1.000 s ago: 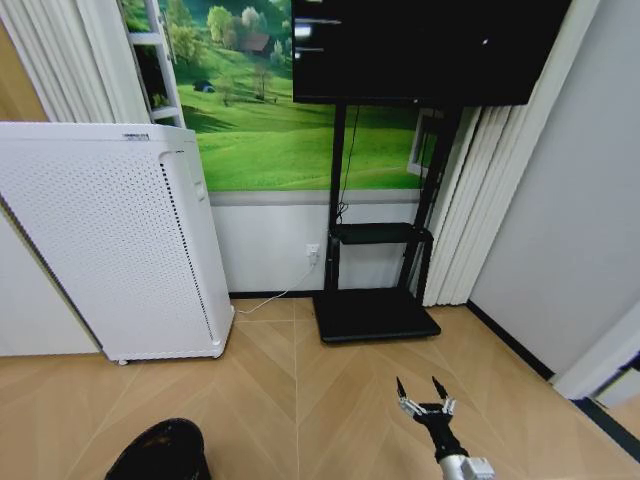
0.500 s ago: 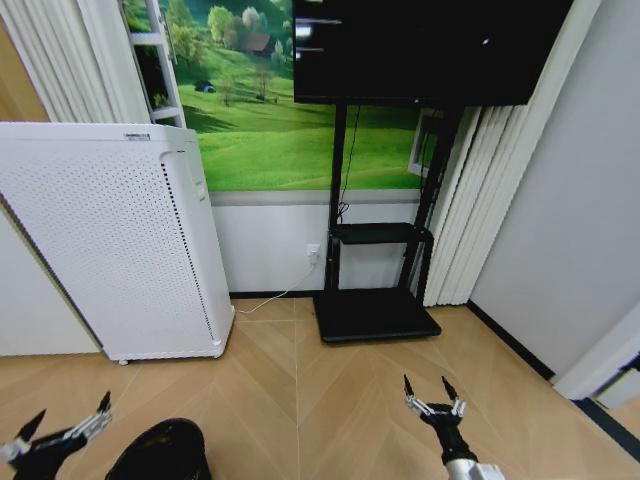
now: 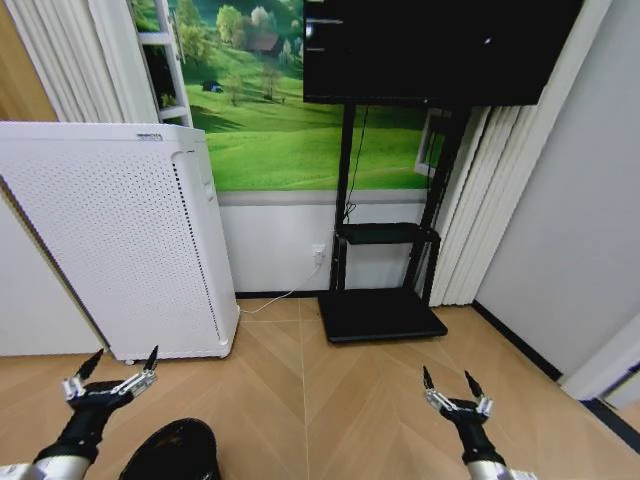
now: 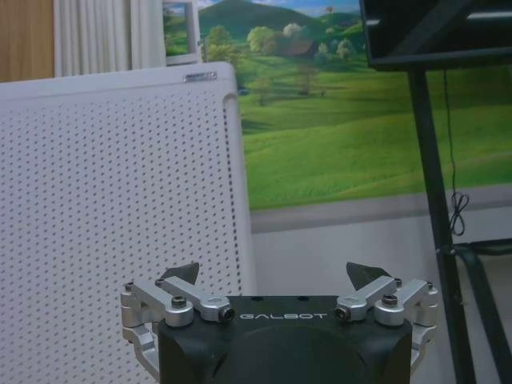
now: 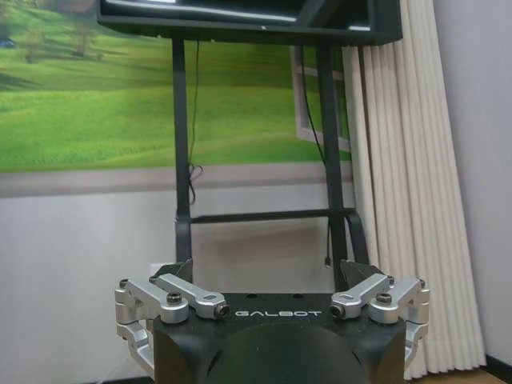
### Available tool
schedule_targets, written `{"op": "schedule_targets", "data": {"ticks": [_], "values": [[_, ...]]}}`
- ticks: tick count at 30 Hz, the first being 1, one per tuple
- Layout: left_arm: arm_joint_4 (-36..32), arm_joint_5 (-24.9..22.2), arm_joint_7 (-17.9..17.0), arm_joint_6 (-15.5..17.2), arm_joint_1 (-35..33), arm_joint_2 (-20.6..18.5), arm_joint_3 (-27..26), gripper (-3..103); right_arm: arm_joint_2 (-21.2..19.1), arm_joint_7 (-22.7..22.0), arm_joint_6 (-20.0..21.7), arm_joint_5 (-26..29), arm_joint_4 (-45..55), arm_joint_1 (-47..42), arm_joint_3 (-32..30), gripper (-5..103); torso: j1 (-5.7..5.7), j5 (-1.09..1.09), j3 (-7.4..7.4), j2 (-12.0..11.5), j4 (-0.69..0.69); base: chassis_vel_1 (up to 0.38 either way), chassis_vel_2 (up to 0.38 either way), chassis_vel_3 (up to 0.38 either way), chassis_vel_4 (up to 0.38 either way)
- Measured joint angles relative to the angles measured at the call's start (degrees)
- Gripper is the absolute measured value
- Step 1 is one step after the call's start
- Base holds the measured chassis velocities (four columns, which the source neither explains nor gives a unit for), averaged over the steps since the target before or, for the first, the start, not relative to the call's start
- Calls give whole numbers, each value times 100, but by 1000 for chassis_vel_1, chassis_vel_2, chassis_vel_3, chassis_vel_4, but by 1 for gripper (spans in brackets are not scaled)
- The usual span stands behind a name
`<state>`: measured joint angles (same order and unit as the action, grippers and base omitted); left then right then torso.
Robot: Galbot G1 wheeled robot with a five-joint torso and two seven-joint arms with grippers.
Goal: Pick up the trash bin and place the garbage on the floor into it.
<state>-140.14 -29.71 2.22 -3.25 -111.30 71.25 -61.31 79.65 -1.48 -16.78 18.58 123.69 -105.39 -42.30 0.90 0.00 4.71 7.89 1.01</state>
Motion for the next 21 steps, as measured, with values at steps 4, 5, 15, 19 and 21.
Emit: {"op": "schedule_targets", "data": {"ticks": [4, 5, 15, 19, 21], "values": [[-325, 60, -194, 186, -15, 114, 61, 100, -12, -307, 290, -178, 698, -47, 275, 100, 0, 0, 0, 0, -4, 0, 0, 0, 0], [-325, 60, -194, 186, -15, 114, 61, 100, -12, -307, 290, -178, 698, -47, 275, 100, 0, 0, 0, 0, -4, 0, 0, 0, 0], [-335, 612, -903, 901, -215, 266, 676, 100, -58, -301, 622, -265, 1229, -411, 285, 100, 0, 0, 0, 0, 0, 0, 0, 0, 0], [-285, 728, -1010, 914, -114, 202, 1035, 100, -121, -172, 722, -374, 1223, -431, 341, 100, 0, 1, 0, 0, -1, 0, 0, 0, 0], [-261, 762, -1007, 929, -86, 172, 1070, 100, -136, -115, 807, -396, 1226, -435, 296, 100, 0, 0, 0, 0, 0, 0, 0, 0, 0]]}}
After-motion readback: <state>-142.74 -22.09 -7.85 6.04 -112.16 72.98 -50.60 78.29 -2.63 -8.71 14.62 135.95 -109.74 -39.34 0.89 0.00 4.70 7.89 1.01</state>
